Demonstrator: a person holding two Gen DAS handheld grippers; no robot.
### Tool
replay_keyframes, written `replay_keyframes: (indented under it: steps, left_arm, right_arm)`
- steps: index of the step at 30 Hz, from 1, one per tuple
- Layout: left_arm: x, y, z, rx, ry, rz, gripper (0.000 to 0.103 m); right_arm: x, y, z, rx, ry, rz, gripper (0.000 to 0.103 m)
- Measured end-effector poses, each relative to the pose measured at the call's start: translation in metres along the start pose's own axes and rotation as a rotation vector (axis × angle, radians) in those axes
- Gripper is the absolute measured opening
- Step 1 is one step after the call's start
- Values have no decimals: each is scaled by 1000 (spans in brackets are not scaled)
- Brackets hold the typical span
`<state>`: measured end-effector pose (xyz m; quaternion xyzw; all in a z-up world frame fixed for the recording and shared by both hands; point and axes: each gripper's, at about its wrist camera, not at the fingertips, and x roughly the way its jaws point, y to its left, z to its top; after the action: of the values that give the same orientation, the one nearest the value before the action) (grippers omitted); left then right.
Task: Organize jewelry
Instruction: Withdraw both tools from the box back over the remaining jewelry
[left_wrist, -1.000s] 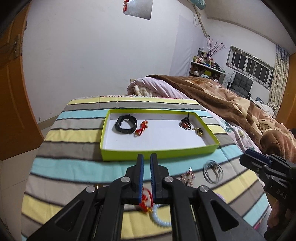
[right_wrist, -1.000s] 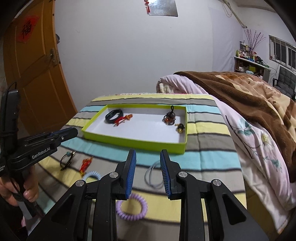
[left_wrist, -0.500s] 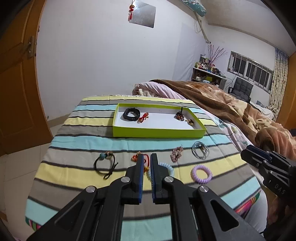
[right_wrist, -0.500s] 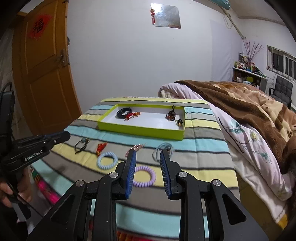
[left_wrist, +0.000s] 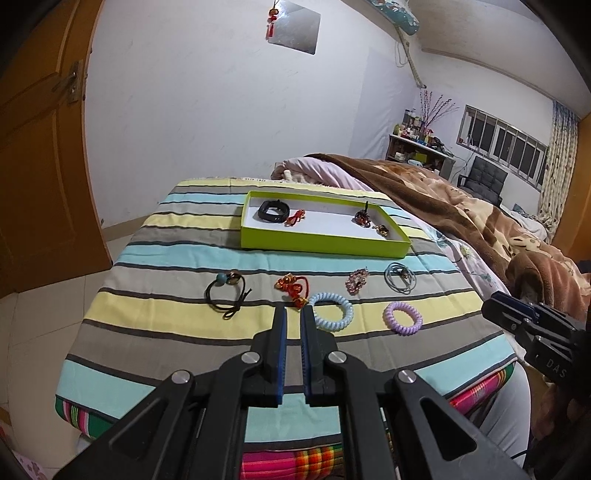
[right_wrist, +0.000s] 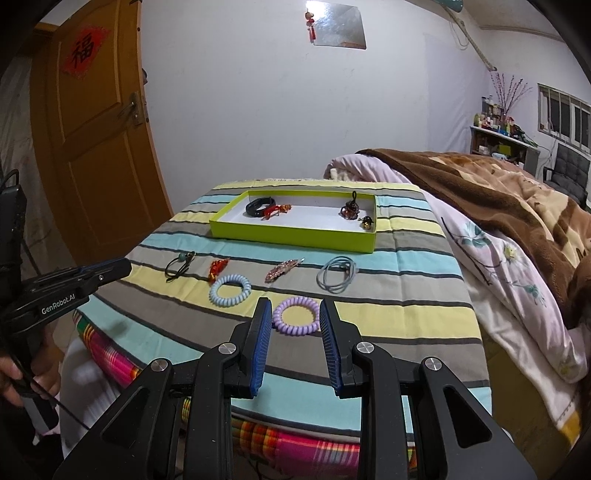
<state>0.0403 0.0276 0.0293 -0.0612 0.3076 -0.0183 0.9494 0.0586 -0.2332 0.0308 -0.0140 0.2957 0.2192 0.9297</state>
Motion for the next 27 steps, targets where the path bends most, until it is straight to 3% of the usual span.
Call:
replay_keyframes:
  steps: [4, 5, 7, 8, 27]
  left_arm:
    - [5, 5, -1, -12, 10, 6, 8]
    - [6, 5, 0, -15, 13, 5, 11]
    - [8, 6, -1, -15, 9, 1, 27]
    - [9, 7, 0, -17, 6, -1, 27]
    - [60, 0, 12, -19, 59, -47, 27]
  right_arm:
    - [3, 1, 1, -2, -2, 13, 27]
    - [5, 1, 2, -3, -1, 15, 27]
    - [8, 1, 2, -4, 0, 21, 27]
    - [10, 0, 3, -4, 1, 22, 28]
    - [59, -25, 13, 40, 58, 5, 28]
